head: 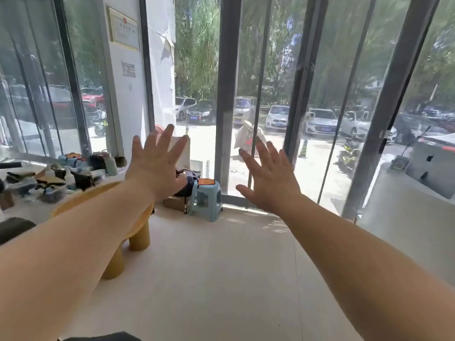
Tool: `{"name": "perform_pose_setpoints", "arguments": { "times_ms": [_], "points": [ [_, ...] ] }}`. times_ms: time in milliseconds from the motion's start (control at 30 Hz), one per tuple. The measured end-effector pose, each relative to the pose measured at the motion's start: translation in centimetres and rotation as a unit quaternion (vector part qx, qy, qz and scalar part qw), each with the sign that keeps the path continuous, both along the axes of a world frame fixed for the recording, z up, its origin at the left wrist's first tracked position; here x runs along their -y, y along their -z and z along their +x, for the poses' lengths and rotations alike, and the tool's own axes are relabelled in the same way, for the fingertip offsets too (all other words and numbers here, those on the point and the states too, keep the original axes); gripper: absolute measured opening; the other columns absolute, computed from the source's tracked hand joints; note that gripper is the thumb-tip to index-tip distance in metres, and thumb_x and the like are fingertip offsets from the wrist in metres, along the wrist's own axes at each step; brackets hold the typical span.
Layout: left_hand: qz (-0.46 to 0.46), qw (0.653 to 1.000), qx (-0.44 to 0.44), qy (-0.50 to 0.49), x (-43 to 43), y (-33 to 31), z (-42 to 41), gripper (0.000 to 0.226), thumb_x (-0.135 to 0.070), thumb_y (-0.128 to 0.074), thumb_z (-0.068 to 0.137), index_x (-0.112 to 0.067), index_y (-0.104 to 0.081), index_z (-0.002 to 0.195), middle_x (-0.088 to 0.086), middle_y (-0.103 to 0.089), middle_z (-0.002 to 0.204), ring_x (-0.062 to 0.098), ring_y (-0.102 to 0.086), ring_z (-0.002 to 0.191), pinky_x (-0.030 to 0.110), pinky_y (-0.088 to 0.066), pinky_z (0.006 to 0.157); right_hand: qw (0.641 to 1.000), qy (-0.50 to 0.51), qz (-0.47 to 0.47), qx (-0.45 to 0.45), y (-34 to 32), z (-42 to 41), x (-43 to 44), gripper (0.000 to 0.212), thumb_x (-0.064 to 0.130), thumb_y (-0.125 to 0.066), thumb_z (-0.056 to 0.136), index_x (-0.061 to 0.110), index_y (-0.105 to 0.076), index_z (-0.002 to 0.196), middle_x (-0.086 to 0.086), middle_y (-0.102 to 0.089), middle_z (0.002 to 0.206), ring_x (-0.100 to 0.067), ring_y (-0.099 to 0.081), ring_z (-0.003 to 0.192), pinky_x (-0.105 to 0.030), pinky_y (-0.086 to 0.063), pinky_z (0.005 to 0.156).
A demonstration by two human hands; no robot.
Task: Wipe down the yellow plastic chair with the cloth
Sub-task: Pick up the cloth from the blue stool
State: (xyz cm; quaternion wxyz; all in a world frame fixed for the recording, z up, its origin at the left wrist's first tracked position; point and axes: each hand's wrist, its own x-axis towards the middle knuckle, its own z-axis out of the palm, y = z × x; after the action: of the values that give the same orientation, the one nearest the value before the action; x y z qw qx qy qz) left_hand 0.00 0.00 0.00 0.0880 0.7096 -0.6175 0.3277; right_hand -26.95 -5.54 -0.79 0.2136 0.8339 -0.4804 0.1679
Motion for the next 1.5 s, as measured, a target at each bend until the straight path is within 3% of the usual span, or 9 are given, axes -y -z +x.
{"name": "perform_pose_setpoints", "arguments": {
  "times_ms": [300, 733, 967, 1267, 1500],
  "points": [
    [0.039, 0.997, -0.059, 0.016, 16.8, 3.8, 7.0, 0.092, -0.066, -0.043, 0.088, -0.037, 0.012, 0.155, 0.002, 0.014, 0.167, 0.035, -0.001, 0.153, 0.06, -0.006, 0.121, 0.999, 0.009, 0.049, -0.009, 5.0, 8.1, 15.9, 0.083, 0.07, -0.033, 0.097, 0.035, 0.007, 0.161, -0.006, 0.022, 0.168, -0.032, 0.015, 0.156, -0.055, 0.007, 0.123],
    [0.075, 0.993, -0.086, -0.032, 48.8, 8.8, 8.6, 0.091, -0.065, -0.047, 0.086, -0.036, 0.005, 0.156, 0.005, 0.003, 0.167, 0.037, -0.006, 0.152, 0.061, -0.013, 0.12, 0.994, 0.01, 0.11, 0.02, 9.2, 7.8, 50.4, 0.085, 0.072, -0.035, 0.095, 0.037, 0.005, 0.161, -0.004, 0.021, 0.169, -0.033, 0.012, 0.156, -0.057, 0.002, 0.124],
    [0.098, 0.988, -0.102, -0.054, 63.9, 10.6, 10.6, 0.089, -0.066, -0.047, 0.086, -0.034, -0.004, 0.156, 0.007, -0.008, 0.166, 0.037, -0.022, 0.147, 0.06, -0.024, 0.116, 0.988, -0.002, 0.155, 0.027, 11.1, 9.9, 67.0, 0.084, 0.076, -0.031, 0.095, 0.038, 0.006, 0.161, -0.002, 0.021, 0.169, -0.031, 0.012, 0.157, -0.059, 0.0, 0.125],
    [0.115, 0.976, -0.176, -0.057, 85.1, 15.4, 19.0, 0.084, -0.059, -0.057, 0.085, -0.032, -0.014, 0.152, 0.007, -0.016, 0.16, 0.038, -0.029, 0.141, 0.058, -0.032, 0.11, 0.981, 0.003, 0.195, 0.004, 15.2, 18.2, 88.0, 0.083, 0.074, -0.034, 0.096, 0.038, 0.002, 0.161, -0.002, 0.021, 0.169, -0.031, 0.012, 0.157, -0.06, -0.003, 0.124],
    [0.195, 0.953, -0.218, -0.081, 101.1, 19.6, 26.8, 0.087, -0.067, -0.055, 0.08, -0.031, -0.019, 0.152, 0.007, -0.02, 0.16, 0.036, -0.035, 0.138, 0.057, -0.037, 0.108, 0.964, 0.036, 0.263, -0.003, 18.6, 24.7, 103.1, 0.081, 0.072, -0.037, 0.096, 0.039, -0.002, 0.16, -0.001, 0.019, 0.169, -0.03, 0.007, 0.157, -0.058, -0.006, 0.125]
  ]
}}
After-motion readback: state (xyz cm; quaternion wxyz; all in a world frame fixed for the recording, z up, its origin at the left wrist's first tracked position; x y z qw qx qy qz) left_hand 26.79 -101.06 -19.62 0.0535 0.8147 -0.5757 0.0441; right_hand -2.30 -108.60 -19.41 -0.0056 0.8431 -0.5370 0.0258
